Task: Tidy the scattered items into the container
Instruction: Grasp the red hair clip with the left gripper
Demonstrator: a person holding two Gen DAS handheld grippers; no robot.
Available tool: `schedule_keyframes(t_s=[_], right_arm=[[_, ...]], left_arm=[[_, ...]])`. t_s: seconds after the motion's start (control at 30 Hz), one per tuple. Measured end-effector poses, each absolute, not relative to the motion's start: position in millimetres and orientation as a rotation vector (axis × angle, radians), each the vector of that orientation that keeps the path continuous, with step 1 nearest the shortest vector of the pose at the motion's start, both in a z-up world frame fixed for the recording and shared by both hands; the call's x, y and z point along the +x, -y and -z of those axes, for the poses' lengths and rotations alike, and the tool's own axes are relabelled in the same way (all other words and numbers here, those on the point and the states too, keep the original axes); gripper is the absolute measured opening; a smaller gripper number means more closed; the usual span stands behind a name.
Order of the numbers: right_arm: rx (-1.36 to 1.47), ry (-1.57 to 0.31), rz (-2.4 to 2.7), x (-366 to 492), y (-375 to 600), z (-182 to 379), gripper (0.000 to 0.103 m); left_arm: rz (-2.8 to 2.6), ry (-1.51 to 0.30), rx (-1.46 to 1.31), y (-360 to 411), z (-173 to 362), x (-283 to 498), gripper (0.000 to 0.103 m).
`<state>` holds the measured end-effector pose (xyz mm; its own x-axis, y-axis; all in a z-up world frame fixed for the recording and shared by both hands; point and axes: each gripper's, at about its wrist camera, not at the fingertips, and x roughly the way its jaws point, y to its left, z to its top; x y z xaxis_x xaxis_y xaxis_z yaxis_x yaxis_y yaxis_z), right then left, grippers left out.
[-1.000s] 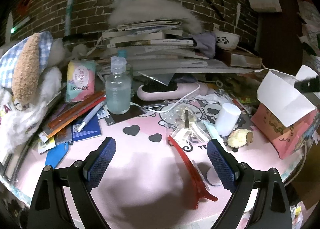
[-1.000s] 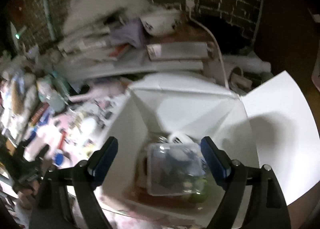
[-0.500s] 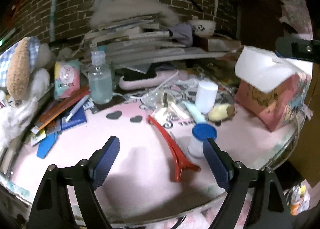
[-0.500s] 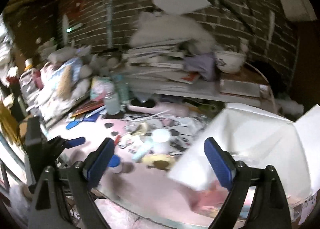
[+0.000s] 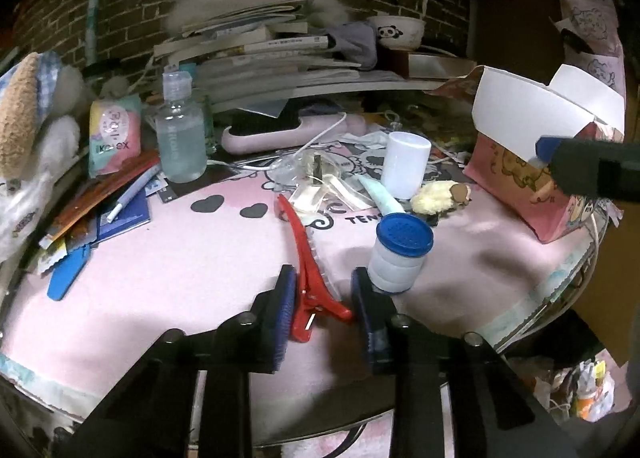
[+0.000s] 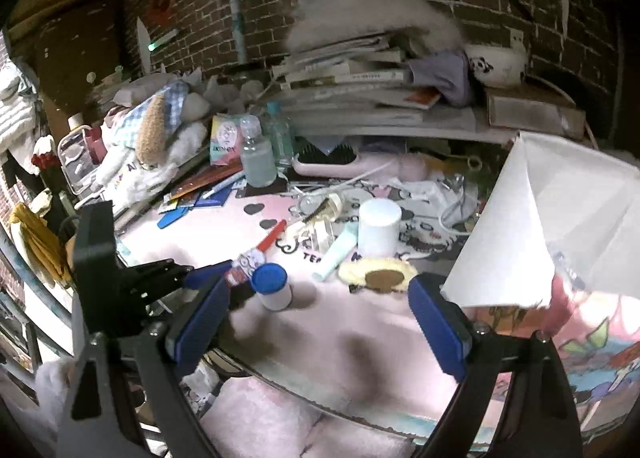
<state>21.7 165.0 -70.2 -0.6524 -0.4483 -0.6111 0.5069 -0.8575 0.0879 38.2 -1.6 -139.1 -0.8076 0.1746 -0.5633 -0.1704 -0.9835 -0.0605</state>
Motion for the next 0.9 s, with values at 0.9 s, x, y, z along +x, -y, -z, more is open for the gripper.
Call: schedule_keyframes(t_s=[0.9], right_arm=[[0.994, -0.062, 2.424, 21, -163, 111, 0.09]], left_arm=[[-2.843, 0.016, -0.952, 5, 137, 30, 0.024]])
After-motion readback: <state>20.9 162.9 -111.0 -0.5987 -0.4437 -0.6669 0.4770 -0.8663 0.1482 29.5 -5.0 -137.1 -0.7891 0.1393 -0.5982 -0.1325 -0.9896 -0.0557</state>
